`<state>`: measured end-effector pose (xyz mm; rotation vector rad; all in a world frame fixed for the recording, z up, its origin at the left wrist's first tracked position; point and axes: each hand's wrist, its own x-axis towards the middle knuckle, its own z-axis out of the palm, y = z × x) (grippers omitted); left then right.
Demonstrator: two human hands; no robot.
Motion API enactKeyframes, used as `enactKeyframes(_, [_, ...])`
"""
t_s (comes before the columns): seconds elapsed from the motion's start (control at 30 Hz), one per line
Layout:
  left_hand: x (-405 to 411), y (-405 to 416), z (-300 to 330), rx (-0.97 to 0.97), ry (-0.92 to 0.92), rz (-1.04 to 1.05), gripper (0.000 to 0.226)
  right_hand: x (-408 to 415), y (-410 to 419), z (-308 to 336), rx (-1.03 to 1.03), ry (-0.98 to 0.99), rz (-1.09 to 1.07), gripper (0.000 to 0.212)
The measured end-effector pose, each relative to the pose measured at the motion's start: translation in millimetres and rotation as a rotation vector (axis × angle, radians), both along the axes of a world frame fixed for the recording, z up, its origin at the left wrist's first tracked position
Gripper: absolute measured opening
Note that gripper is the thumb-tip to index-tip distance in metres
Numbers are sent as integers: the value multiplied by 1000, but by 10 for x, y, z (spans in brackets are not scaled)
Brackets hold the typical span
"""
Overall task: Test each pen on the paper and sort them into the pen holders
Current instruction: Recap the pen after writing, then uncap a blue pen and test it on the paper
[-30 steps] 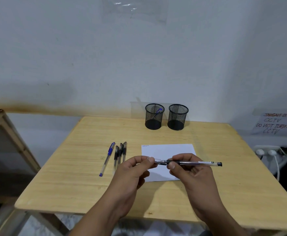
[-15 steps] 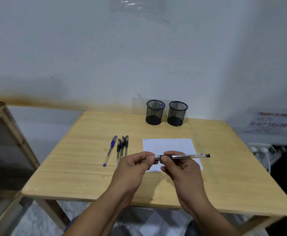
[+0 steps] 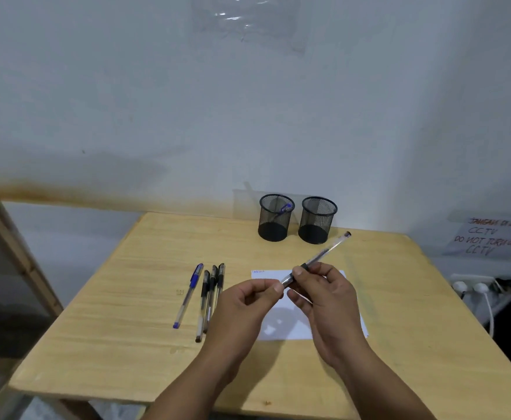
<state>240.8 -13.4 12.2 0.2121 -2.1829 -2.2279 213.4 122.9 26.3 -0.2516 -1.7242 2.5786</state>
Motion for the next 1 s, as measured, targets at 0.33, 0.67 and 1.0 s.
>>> enactKeyframes(0.33, [-1406, -170, -103, -307, 38, 125, 39, -1387, 488, 270, 911, 165, -113, 10])
enactKeyframes(0.67, [-2427, -62, -355, -552, 36, 105, 94, -2289, 370, 336, 1304, 298, 11, 10])
enactKeyframes(1.0, [-2511, -49, -371, -537, 118, 112, 58, -2454, 208, 238, 1311, 320, 26, 16])
